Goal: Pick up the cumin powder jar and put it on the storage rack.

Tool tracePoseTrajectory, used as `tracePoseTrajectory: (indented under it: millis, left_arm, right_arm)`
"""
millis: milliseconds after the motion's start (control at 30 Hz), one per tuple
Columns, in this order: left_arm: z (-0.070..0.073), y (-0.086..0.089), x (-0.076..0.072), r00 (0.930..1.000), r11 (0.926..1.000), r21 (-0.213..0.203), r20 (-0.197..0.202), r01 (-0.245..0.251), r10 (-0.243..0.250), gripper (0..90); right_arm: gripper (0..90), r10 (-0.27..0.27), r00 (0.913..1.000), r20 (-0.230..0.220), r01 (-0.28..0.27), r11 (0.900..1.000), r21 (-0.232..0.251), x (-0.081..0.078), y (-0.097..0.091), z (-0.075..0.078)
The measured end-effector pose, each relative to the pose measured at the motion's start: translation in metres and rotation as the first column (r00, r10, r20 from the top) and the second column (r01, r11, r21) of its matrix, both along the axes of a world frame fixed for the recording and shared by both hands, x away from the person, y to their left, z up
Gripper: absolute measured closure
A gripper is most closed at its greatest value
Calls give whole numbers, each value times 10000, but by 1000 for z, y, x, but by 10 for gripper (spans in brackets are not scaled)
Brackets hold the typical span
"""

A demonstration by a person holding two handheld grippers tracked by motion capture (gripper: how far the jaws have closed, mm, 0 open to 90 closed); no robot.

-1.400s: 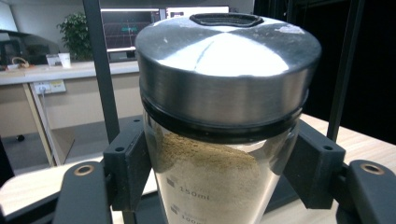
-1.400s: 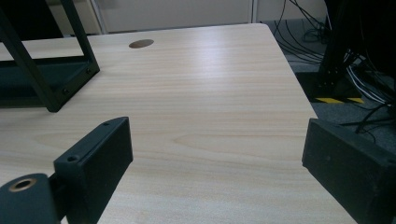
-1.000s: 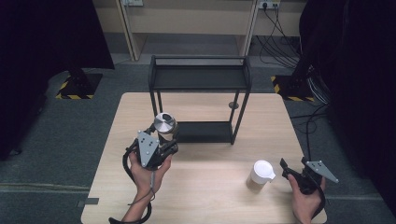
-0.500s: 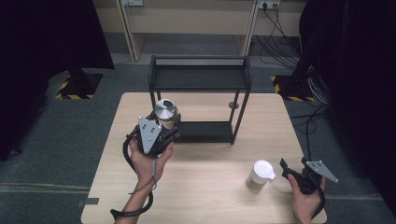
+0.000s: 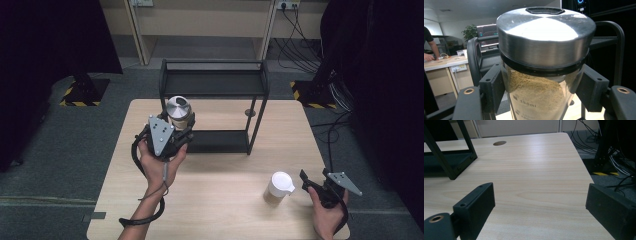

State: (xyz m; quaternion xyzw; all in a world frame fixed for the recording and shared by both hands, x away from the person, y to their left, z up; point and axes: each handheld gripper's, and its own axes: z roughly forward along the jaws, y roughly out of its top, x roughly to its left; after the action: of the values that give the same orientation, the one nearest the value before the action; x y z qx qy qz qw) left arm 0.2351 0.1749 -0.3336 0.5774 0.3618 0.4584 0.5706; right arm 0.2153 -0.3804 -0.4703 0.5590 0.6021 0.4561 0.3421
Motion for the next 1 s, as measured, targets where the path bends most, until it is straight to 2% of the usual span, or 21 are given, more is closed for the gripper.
tracePoseTrajectory:
  millis: [567, 1000]
  left_arm:
    - [25, -1, 13, 9999, 9999, 116, 119, -74, 72, 313]
    - [45, -2, 19, 9992, 9998, -43, 357, -170, 172, 313]
  right_arm:
    - [89, 7, 10000, -22, -7, 10000, 21, 0, 0, 0]
    - [89, 31, 10000, -4, -31, 10000, -10, 0, 0, 0]
